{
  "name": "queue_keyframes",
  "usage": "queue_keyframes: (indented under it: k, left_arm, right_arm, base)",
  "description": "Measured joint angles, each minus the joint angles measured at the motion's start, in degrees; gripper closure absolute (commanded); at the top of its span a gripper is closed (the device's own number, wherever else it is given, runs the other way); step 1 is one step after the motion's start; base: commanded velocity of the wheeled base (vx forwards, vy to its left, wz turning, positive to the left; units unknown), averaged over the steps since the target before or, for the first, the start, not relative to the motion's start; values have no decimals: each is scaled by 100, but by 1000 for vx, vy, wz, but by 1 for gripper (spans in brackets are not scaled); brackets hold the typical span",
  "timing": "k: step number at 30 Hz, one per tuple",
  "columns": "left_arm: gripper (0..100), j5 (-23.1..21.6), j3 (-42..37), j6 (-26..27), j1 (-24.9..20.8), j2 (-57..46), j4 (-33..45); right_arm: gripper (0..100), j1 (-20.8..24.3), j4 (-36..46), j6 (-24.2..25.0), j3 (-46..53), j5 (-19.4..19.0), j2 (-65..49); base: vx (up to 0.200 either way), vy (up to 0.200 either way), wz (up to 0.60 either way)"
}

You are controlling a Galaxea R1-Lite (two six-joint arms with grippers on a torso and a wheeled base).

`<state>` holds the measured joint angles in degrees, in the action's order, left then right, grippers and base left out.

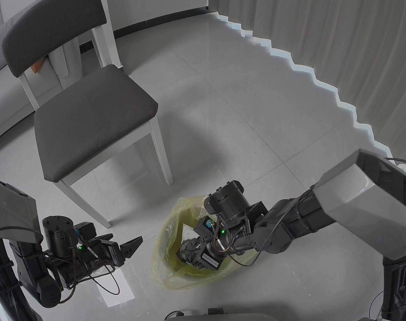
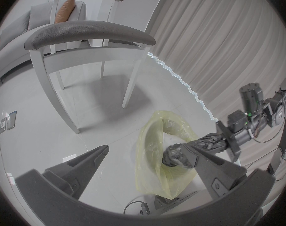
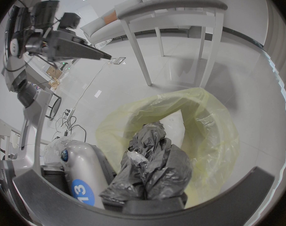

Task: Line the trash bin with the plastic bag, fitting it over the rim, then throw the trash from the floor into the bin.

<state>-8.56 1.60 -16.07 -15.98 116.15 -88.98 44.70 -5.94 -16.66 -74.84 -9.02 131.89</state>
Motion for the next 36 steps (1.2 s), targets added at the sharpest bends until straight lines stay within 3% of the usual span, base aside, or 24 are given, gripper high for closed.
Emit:
queue_keyframes:
  k: [14,15,26,36]
  left_arm:
    - [0,2,-59,-148,-2,-5,0]
    - [0,2,-59,-152,-2,-6,0]
    - [0,2,-59,-156,-13,-39,0]
    - [0,11,71,-152,-300,396,-2]
  right_arm:
    - [100,-190,384,-2,-980,0,1204]
    - [0,-204,441,-5,-1050,0,1257]
    - [0,-236,525,27,-1268,16,1430]
    - [0,-375,521,41,-890,40,818]
  base:
    - [0,0,0]
    - [0,0,0]
    - [0,0,0]
    - [0,0,0]
